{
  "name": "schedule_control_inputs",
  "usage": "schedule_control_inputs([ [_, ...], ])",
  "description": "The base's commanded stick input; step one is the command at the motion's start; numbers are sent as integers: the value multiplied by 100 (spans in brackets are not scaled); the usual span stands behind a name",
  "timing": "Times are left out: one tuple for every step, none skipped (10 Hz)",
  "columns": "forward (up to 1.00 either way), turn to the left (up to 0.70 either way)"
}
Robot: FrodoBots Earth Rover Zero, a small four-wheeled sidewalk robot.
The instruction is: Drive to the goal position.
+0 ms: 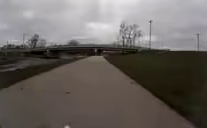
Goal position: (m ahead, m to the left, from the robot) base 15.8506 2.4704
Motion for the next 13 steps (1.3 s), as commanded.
schedule_control_inputs([
  [100,0],
  [100,0],
  [100,0],
  [100,0],
  [100,0],
  [100,0],
  [100,0],
  [100,0],
  [100,0],
  [100,0],
  [100,0],
  [100,0],
  [100,0],
])
